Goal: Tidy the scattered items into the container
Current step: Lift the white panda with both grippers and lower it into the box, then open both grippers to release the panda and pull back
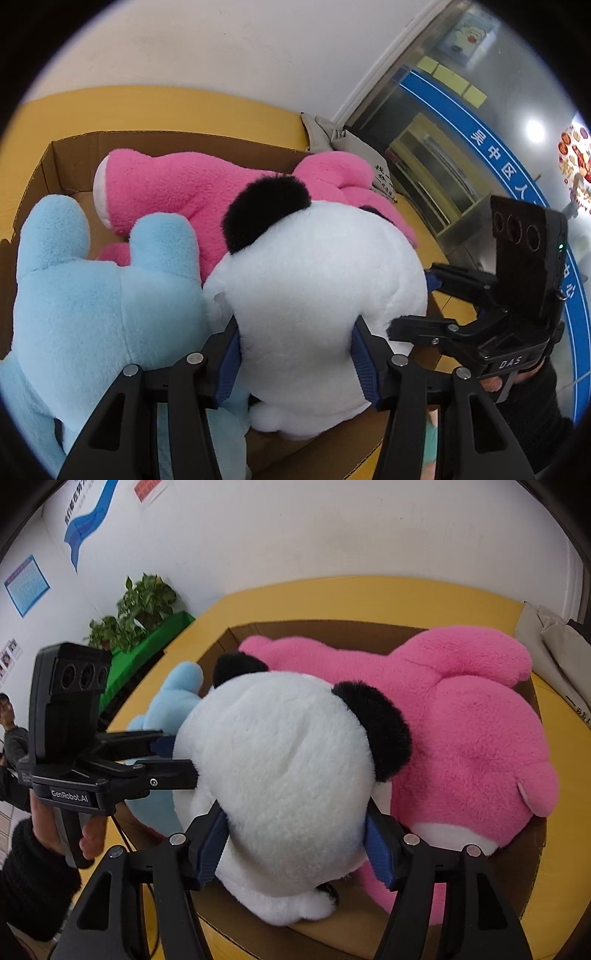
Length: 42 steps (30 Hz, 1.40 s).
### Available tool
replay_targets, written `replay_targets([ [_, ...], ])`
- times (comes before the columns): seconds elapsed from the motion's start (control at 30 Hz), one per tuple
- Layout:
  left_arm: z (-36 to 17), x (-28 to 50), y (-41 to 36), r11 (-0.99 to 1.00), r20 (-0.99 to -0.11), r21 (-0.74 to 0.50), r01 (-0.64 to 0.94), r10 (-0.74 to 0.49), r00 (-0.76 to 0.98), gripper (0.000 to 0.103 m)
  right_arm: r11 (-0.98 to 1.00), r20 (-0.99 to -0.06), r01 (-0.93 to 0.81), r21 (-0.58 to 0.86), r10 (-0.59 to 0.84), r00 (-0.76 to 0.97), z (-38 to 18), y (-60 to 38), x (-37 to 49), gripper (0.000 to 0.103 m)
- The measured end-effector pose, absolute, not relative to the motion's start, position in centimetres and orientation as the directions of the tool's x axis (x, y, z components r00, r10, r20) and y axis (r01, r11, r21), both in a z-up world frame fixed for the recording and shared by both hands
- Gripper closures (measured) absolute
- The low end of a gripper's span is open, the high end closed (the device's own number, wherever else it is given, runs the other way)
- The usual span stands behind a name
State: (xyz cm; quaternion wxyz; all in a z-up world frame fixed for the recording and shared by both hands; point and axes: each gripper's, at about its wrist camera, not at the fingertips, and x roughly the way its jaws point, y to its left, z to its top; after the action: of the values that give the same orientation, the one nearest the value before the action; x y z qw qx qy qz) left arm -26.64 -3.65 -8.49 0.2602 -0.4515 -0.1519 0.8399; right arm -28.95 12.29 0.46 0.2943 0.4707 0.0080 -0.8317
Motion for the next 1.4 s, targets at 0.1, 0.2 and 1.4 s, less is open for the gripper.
replay_targets([
  [0.1,-8.5,-26.4,-3.7,-0.814,-0.68,-0.494,-0.304,0.58,-0.448,0.048,-0.836,-0.766,0.505,0.214,-0.464,-0.444,2.5,12.6,-28.4,0.03],
  [0.2,-8.6,-26.1,-3.5,-0.82,-0.688,-0.482,-0.311,0.573,-0.446,0.046,-0.829,-0.681,0.493,0.265,-0.523,-0.513,5.6,13.5,-28.5,0.041],
  [1.4,-0.5,-14.8,-6.0,-0.912,-0.592,-0.358,-0.201,0.388,-0.706,0.024,-0.902,-0.628,0.399,0.166,-0.409,-0.662,8.3,12.4,-19.4,0.0],
])
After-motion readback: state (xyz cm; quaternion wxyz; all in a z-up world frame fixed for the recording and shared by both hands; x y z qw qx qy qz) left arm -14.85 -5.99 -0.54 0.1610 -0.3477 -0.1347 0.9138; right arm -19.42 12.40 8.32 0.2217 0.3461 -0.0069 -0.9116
